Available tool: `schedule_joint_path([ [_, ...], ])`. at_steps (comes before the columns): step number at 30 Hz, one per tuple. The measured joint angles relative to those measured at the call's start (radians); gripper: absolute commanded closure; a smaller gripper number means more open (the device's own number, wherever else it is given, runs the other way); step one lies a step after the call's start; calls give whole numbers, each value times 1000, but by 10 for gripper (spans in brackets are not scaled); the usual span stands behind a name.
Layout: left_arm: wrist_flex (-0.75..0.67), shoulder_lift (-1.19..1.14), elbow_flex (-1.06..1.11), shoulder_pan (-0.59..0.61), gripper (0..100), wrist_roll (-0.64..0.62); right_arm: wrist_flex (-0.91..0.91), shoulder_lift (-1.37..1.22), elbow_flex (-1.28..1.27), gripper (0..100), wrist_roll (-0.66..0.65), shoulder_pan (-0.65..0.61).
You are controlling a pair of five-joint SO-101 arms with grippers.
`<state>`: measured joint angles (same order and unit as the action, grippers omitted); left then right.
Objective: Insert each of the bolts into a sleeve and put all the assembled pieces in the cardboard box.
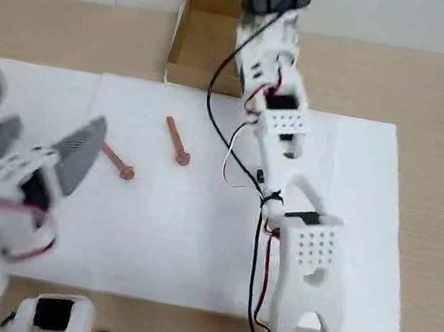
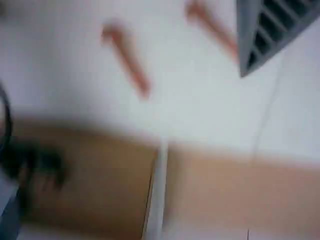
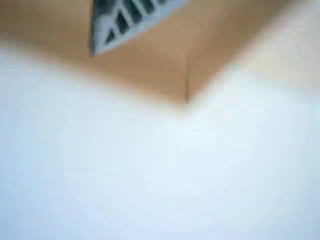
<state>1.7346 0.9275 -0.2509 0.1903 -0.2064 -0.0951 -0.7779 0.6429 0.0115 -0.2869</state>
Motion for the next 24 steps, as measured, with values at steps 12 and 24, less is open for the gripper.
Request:
schedule_joint_path([
  [12,0,244,-118,3,676,2,-744,686,2,779,0,-2],
  [24,-51,539,701,3,675,3,-1533,1266,18,779,0,-3],
])
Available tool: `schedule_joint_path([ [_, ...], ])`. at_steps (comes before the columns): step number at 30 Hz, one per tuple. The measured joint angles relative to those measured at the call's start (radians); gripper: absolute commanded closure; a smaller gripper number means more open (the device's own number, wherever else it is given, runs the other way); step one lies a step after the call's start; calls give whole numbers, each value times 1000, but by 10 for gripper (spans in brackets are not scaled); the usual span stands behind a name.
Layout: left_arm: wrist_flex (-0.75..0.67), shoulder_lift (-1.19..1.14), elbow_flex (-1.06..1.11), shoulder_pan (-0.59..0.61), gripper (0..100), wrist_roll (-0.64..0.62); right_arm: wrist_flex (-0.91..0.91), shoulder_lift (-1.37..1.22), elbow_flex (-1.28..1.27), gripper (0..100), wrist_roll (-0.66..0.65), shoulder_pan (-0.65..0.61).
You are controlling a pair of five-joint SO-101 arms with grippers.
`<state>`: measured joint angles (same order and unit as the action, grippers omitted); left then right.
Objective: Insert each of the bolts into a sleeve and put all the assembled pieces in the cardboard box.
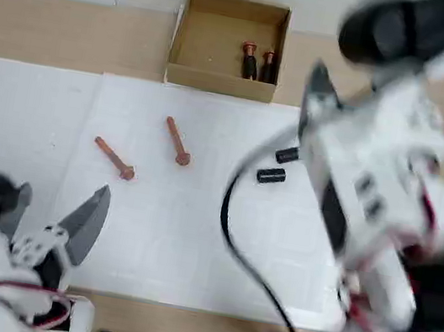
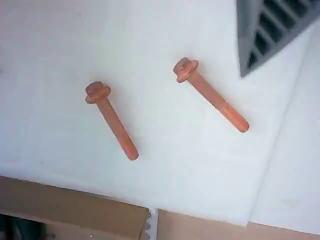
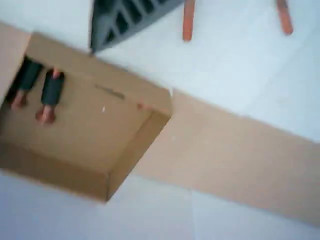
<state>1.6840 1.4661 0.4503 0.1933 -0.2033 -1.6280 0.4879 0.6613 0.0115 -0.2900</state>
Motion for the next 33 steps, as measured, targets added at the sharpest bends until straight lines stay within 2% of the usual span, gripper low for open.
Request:
schedule_joint_path([
  [5,-137,75,250,0,675,-3,-34,118,-107,779,0,0],
  [9,-267,141,539,0,675,-5,-34,207,-310,779,0,0],
  [12,-344,222,672,34,675,11,-32,292,-494,779,0,2],
  [16,-446,328,858,58,675,37,37,420,-738,779,0,2],
  [22,-621,336,1158,60,675,38,207,654,-1043,779,2,0],
  [28,-671,338,1203,61,675,40,333,865,-1284,779,2,0],
  [33,-675,338,1203,63,675,40,354,985,-1424,779,2,0],
])
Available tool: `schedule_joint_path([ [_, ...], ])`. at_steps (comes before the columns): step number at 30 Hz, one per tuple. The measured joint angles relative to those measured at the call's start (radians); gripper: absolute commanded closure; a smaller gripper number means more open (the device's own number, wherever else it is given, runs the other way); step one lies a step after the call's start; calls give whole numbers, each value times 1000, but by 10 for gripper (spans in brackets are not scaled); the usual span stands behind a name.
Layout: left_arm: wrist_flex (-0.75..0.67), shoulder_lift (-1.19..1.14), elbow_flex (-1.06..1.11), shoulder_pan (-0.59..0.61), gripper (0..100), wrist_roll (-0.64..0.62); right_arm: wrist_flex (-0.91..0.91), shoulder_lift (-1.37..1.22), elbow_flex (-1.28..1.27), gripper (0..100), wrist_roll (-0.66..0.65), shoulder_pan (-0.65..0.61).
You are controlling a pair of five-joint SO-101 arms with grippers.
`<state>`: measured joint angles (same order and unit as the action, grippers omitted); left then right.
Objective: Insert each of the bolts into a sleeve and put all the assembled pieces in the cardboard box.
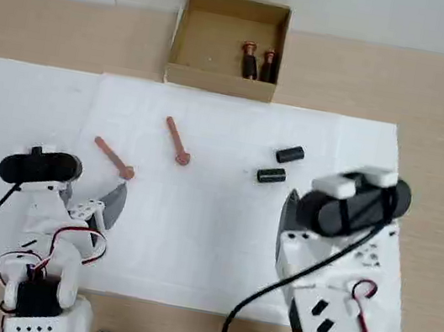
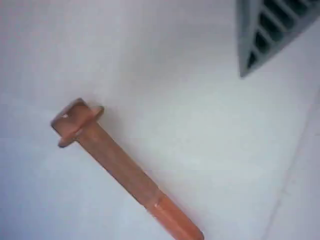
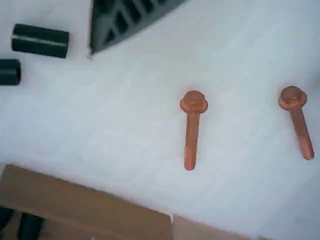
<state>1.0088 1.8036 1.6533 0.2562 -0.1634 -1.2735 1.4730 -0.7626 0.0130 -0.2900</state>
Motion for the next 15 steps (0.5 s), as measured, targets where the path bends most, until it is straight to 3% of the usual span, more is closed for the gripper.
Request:
schedule_joint_path([
  [11,0,0,0,0,675,0,97,32,-51,779,0,2],
  [15,0,0,0,0,675,0,109,-63,-32,779,0,51],
])
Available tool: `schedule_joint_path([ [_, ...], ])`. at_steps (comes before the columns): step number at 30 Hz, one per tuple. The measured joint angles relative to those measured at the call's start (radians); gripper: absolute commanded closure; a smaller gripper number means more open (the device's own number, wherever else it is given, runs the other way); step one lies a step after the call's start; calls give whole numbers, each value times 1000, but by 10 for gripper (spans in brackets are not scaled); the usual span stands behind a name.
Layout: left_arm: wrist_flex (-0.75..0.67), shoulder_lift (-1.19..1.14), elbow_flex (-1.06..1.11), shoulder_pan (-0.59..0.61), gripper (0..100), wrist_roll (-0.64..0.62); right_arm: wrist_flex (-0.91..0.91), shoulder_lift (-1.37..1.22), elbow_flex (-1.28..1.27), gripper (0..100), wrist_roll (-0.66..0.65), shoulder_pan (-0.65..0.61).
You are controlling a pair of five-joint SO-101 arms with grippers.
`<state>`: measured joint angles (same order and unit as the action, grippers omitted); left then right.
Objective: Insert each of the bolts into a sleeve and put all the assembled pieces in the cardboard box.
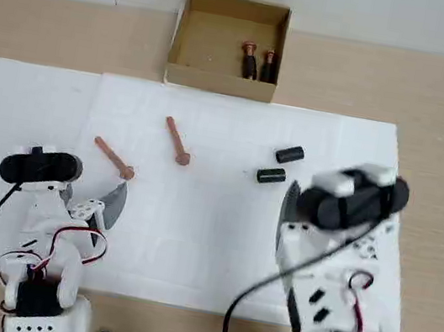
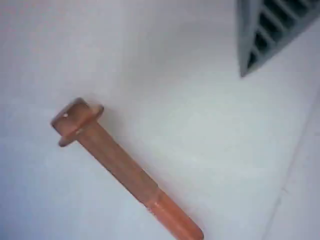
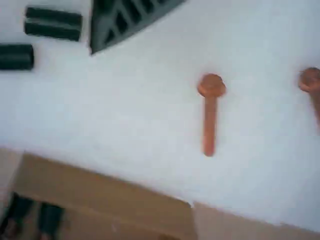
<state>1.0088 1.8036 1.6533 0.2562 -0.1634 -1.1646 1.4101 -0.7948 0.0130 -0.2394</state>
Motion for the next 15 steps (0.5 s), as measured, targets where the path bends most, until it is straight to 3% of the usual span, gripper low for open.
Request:
schedule_joint_path([
  [8,0,0,0,0,675,0,0,-405,295,779,0,141],
  [15,0,0,0,0,675,0,-40,-707,509,779,0,170],
])
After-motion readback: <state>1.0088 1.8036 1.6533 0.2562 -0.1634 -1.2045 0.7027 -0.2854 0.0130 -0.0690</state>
